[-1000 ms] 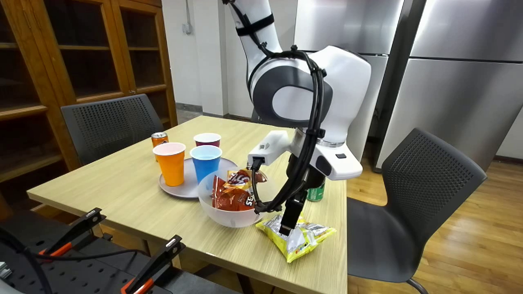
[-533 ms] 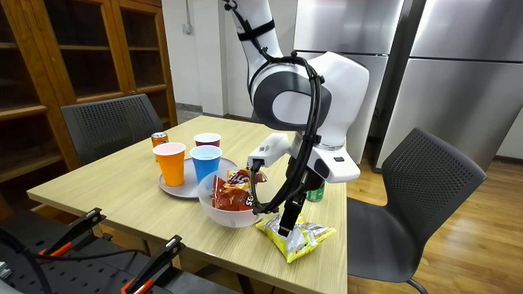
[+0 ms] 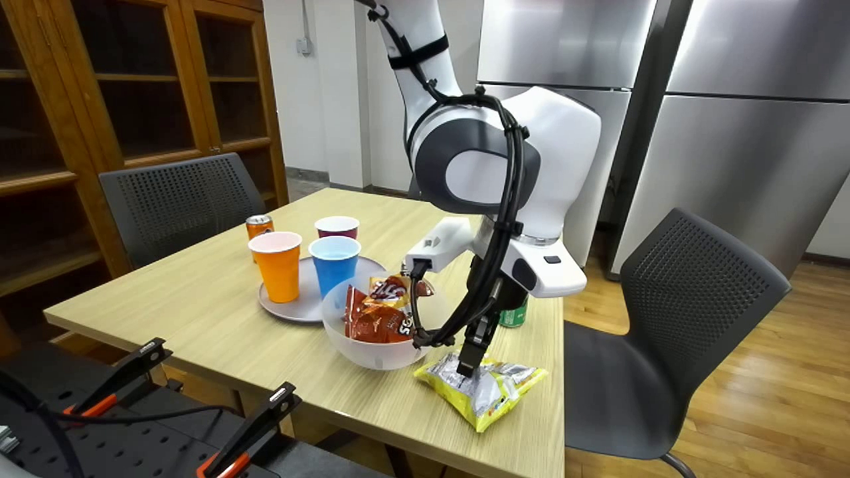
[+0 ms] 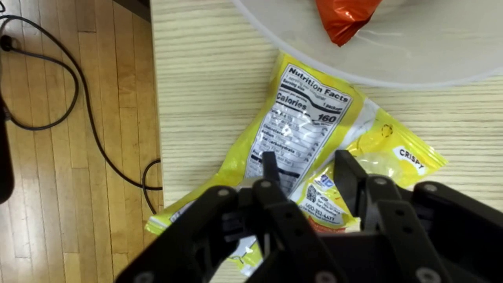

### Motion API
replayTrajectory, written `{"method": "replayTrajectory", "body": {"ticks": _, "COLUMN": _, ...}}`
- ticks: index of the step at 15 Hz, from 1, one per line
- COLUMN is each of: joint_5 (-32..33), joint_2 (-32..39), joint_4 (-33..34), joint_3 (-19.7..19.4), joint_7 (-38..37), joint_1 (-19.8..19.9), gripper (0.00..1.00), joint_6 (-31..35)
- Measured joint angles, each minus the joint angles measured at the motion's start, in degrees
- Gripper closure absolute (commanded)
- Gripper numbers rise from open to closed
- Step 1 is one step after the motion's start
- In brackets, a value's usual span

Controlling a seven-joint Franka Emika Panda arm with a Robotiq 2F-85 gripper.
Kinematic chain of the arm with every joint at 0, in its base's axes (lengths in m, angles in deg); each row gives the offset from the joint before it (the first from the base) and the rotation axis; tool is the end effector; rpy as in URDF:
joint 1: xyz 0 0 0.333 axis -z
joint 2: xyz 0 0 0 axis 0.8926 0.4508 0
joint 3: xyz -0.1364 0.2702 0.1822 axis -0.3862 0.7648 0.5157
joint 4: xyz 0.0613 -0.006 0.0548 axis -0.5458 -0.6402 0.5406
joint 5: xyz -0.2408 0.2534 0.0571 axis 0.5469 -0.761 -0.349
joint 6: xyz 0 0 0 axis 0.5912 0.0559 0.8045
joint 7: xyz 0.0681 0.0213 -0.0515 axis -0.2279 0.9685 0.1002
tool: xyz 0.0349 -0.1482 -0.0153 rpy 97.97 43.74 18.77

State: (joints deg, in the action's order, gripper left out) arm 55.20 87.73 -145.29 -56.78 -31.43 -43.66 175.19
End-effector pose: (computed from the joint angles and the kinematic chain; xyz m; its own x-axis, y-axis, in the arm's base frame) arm 0.3883 -0.3042 0.1488 0.0547 -0.9844 -0.1671 -0.9981 -0.0587 0.0196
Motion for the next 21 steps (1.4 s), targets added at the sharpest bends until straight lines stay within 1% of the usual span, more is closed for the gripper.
{"method": "replayTrajectory", "body": {"ticks": 1, "joint_5": 0.0, "joint_2": 0.0, "joint_4": 0.0, "joint_3": 0.0, "joint_7": 0.0, "joint_1": 0.0, "gripper": 0.97, "joint_6": 0.0}}
{"method": "replayTrajectory", "body": {"ticks": 2, "joint_5": 0.0, "joint_2": 0.0, "joint_4": 0.1, "joint_3": 0.0, "joint_7": 0.0, "joint_1": 0.0, "gripper": 1.0, "joint_6": 0.0}}
{"method": "replayTrajectory", "body": {"ticks": 13, "joint_5": -1.0, "joint_2": -0.6, "joint_4": 0.1, "joint_3": 0.0, "joint_7": 0.0, "joint_1": 0.8, "gripper": 1.0, "joint_6": 0.0}}
{"method": "replayTrajectory", "body": {"ticks": 21, "joint_5": -1.1, "joint_2": -5.6, "joint_4": -1.3, "joint_3": -0.8, "joint_7": 0.1, "joint_1": 2.4, "gripper": 1.0, "joint_6": -0.8}}
